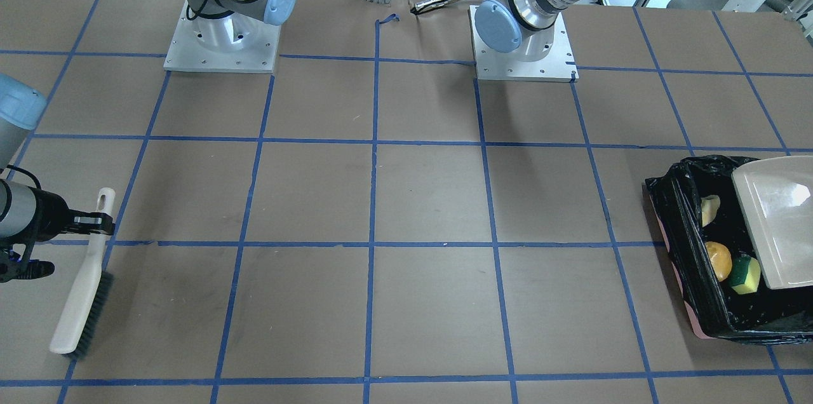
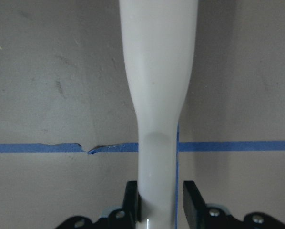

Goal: Sweep and dump trash into bin
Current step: 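Return the empty dustpan to the table while the right gripper releases the brush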

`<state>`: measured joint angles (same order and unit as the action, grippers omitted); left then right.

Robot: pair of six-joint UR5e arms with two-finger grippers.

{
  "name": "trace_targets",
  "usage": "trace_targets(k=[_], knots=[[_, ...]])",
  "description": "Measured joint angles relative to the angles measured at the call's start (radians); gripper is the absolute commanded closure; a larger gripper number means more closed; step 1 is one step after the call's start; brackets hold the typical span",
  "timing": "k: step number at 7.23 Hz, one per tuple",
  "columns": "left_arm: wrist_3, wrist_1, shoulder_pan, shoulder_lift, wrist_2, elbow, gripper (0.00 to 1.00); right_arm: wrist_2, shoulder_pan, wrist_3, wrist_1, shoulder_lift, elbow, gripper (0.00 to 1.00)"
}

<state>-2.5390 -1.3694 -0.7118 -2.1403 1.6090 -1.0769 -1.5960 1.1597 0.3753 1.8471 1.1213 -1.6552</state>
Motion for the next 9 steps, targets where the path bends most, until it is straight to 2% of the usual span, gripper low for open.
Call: trace_targets(k=[3,5,6,9], knots=[[0.093,-0.108,-0.034,0.029,-0.108,0.0,1.0,-0.004,0.001,0.0,-0.005,0.004,0.006,0.0],[0.163,-0.16,-0.122,0.035,-0.175,-0.002,1.0,-0.003,0.017,-0.011,-0.032,0.039,0.039,0.0],[0.203,-0.181,-0.178,0.031,-0.205,-0.007,1.0,-0.006,0.046,-0.045,-0.085,0.084,0.067,0.0],[0.333,-0.181,-0.317,-0.017,-0.314,-0.041,1.0,-0.06,0.301,-0.302,-0.218,0.258,0.123,0.0]])
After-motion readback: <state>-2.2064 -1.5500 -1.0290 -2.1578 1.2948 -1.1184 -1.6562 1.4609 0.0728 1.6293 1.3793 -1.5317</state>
